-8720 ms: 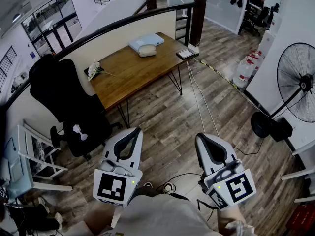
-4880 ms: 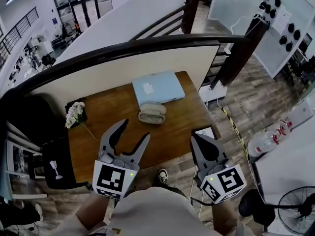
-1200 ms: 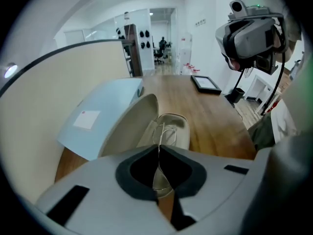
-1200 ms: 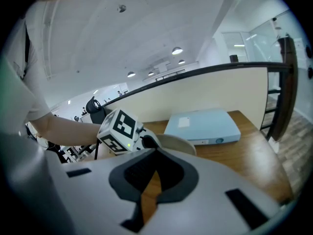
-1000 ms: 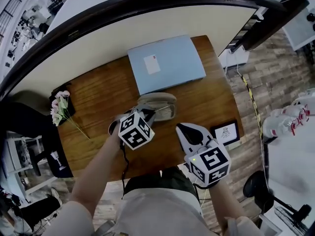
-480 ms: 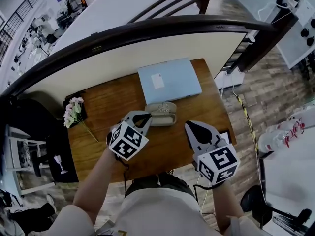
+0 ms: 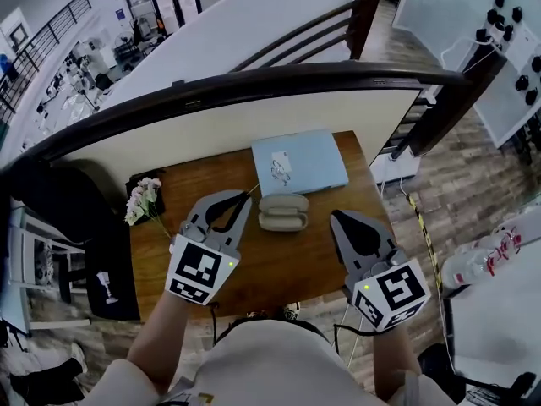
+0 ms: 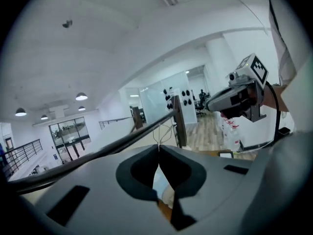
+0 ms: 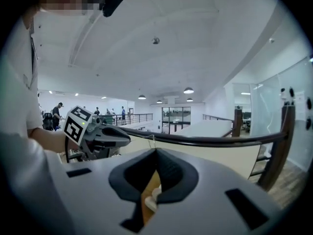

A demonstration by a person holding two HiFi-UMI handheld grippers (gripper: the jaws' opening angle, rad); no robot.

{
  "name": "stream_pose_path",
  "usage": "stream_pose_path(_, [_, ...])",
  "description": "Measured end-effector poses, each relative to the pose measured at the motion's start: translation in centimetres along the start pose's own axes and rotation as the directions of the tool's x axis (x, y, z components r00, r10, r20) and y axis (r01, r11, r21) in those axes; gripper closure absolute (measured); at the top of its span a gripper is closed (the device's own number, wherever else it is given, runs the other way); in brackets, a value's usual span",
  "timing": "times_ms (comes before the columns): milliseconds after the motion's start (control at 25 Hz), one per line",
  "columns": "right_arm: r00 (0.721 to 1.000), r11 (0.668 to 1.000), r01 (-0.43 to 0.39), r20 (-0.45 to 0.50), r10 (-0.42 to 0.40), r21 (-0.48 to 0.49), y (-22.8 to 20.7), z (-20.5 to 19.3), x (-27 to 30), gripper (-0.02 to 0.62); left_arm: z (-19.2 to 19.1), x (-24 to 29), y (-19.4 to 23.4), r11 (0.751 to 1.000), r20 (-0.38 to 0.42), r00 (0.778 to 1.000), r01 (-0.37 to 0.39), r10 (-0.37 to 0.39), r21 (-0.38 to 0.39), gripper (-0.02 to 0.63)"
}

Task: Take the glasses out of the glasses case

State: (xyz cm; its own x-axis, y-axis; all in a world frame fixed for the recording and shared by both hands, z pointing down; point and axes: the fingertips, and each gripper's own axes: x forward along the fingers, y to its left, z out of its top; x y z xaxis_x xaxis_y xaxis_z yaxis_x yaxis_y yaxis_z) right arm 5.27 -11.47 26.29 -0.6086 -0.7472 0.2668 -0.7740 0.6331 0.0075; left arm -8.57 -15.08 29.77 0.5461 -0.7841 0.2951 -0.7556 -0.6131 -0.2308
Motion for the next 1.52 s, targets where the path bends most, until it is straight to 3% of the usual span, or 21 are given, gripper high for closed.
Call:
stream_pose_path(160, [0.989,1.0,0.027,0.147,-0.026,-0.001,0.0,4.6,-2.3,0.592,4.7,-3.4,1.6,0.995,0.142,0.985,-0.095,0.097,-0.021,0.597])
stream_pose_path(280, [0.978,0.999,0.031,0.208,-0.029,-0.008,0.0,6.9,-3.2,0.592,6.9,-5.4,2.6,0.986,0.204,0.965,-0.156,0.164,-0.056,0.597])
stream_pose_path(560, [0.968,1.0,0.015,0.252,-0.01,-0.018,0.6,8.5,-3.6,0.592,7.8,-8.7,3.6,0.965,0.272,0.926,-0.238,0.261,-0.114,0.597])
stream_pose_path(720, [0.969,1.0,0.004,0.248,-0.001,-0.01,1.0,8.1,-3.5,0.592,7.0,-9.8,3.7,0.954,0.265,0.918,-0.267,0.294,-0.136,0.597])
stream_pose_path(1520, [0.995,0.998,-0.061,0.078,0.059,0.021,2.8,1.2,-1.2,0.592,2.0,-8.2,1.5,0.965,0.144,0.96,-0.22,0.24,-0.142,0.597])
